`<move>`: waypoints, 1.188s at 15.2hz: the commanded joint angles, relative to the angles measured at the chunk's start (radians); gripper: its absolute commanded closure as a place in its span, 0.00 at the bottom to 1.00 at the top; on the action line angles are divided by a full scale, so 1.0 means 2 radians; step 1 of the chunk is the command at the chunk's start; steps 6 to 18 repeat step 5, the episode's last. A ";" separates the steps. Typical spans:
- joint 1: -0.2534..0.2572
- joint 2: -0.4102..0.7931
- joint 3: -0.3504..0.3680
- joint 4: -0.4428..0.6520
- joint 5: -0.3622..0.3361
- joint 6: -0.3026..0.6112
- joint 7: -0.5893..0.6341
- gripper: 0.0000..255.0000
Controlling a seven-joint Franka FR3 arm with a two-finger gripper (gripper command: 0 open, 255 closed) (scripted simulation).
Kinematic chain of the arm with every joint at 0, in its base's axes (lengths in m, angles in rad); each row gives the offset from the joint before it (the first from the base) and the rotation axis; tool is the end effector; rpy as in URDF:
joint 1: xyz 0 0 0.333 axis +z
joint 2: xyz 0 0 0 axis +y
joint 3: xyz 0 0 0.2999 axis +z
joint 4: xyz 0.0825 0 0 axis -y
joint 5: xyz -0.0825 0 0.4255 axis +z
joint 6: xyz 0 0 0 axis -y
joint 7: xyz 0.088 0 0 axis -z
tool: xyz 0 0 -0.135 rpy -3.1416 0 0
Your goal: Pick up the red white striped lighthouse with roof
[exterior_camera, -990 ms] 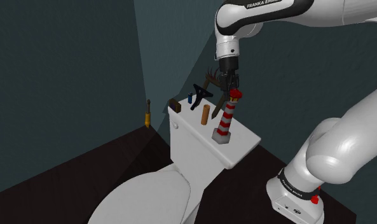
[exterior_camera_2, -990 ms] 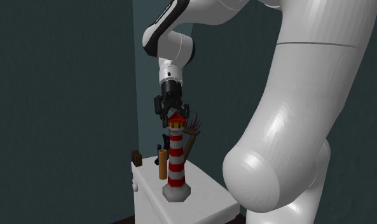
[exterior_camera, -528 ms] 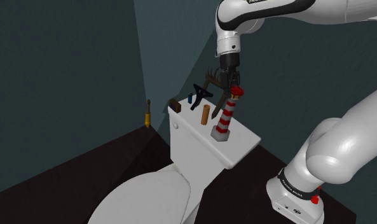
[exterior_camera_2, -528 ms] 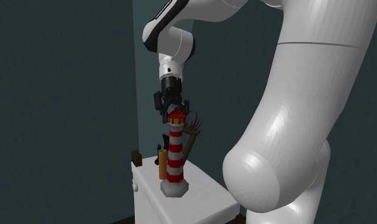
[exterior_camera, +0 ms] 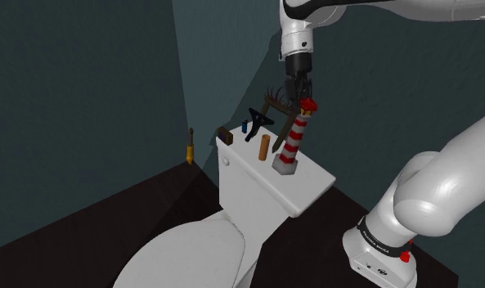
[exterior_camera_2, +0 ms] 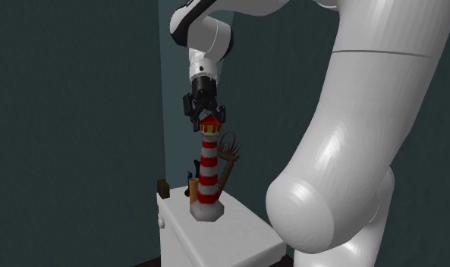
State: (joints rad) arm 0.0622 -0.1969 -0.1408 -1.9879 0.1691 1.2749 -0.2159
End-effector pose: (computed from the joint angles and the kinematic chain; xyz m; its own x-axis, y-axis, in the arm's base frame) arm 0.4665 -0.0132 0.4719 0.8756 0.2054 -0.4372 0.0780 -0.9534 -0.2916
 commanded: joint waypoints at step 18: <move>0.000 0.000 -0.001 0.028 0.001 -0.028 0.004 1.00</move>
